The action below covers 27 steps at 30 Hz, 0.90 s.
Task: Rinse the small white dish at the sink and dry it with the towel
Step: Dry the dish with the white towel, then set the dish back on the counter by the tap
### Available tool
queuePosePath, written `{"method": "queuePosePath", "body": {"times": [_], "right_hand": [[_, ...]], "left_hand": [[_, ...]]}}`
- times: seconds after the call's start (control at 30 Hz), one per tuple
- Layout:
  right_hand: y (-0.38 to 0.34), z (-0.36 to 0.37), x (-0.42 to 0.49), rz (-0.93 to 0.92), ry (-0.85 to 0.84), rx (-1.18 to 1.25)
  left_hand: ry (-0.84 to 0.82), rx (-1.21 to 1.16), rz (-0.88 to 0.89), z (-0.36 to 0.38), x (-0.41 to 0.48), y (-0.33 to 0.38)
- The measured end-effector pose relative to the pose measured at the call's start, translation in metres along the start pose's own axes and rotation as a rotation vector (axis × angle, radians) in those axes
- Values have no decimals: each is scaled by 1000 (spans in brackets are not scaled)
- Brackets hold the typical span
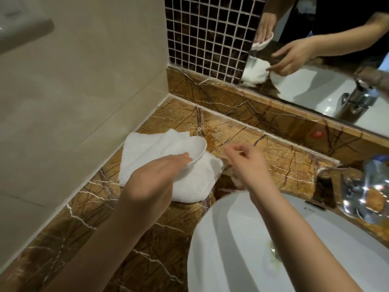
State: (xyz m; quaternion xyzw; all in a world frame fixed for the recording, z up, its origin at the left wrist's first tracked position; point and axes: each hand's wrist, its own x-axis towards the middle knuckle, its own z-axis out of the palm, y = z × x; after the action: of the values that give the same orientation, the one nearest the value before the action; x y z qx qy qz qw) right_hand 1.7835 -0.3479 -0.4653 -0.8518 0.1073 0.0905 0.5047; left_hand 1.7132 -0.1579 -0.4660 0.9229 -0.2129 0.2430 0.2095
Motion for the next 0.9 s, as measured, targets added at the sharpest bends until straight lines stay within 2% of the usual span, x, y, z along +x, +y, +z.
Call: {"method": "queuePosePath", "body": {"times": [0.1, 0.17, 0.37, 0.4, 0.47, 0.53, 0.57, 0.67, 0.9], "right_hand": [[-26, -12, -15, 122, -289, 308], [-38, -15, -23, 146, -374, 349], [-46, -21, -37, 149, -274, 389], [-45, -23, -39, 142, -252, 410], [-45, -31, -42, 113, -217, 430], [-44, -41, -46, 80, -174, 447], [-43, -47, -49, 66, -149, 460], [-39, -60, -61, 43, -103, 457], [-19, -89, -80, 27, -61, 454]], "left_hand": [[-116, 59, 33, -5, 10, 6], [-165, 79, 45, -8, 17, 13], [-226, 27, 119, -12, 30, 23], [-229, -21, 71, -15, 33, 24], [-202, -178, -132, -24, 39, 25], [-117, -311, -320, -34, 44, 29], [-77, -336, -359, -37, 45, 31], [-59, -338, -387, -40, 44, 38], [-195, -240, -357, -26, 46, 67]]}}
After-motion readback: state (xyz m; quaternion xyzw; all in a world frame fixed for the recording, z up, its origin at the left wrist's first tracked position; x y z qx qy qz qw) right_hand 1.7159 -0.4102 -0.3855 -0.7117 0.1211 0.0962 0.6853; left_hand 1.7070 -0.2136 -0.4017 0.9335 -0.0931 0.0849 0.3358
